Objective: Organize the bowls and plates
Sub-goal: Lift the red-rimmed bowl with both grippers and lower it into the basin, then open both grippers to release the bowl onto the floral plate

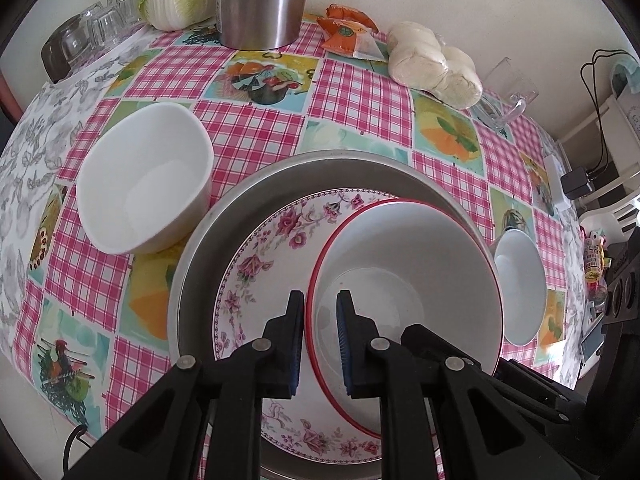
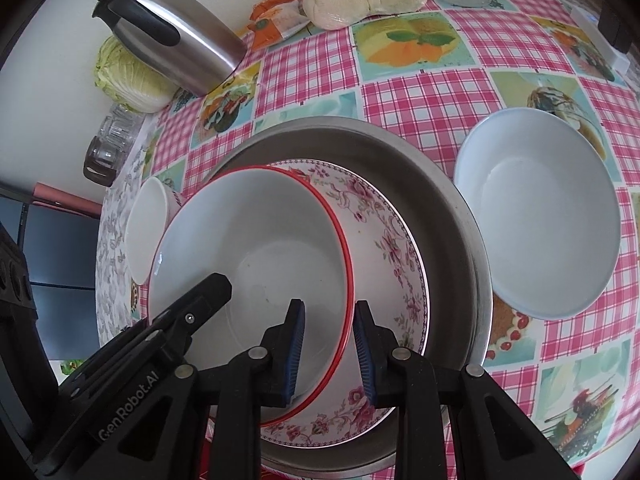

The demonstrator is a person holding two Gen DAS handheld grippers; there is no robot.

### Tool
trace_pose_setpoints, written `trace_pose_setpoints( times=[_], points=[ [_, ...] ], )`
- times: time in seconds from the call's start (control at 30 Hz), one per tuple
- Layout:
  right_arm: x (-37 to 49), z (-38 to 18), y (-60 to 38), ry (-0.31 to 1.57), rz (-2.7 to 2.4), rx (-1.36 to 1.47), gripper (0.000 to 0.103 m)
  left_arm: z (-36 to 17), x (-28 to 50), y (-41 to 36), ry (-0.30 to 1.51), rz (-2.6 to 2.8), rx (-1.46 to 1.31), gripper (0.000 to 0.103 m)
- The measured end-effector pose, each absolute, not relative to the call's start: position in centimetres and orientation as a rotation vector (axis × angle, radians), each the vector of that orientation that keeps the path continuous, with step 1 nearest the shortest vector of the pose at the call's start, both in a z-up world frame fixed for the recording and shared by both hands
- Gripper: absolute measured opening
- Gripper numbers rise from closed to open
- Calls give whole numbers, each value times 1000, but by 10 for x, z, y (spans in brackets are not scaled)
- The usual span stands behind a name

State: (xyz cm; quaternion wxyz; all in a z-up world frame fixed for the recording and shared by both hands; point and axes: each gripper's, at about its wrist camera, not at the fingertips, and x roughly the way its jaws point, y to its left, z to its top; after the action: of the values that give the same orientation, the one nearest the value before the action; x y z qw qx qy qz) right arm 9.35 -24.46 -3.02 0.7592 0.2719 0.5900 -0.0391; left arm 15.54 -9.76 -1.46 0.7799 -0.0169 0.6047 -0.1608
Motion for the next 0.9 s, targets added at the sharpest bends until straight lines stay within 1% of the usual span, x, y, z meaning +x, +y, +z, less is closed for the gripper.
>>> trace_pose_setpoints(
  times=[0.5, 0.77, 0.83, 0.9],
  points=[
    [97, -38, -248, 1299, -91, 613, 28, -38, 160, -95, 1389, -334, -110, 19],
    [95, -37, -249, 1302, -97, 603, 29, -38, 161, -95, 1392, -333, -121, 20],
    [95, -35, -249, 1302, -110, 590, 31, -36, 161, -93, 1391, -334, -129, 21],
    [95, -31, -250, 1289, -113, 579, 35, -32, 161, -90, 1377, -334, -133, 26]
  ],
)
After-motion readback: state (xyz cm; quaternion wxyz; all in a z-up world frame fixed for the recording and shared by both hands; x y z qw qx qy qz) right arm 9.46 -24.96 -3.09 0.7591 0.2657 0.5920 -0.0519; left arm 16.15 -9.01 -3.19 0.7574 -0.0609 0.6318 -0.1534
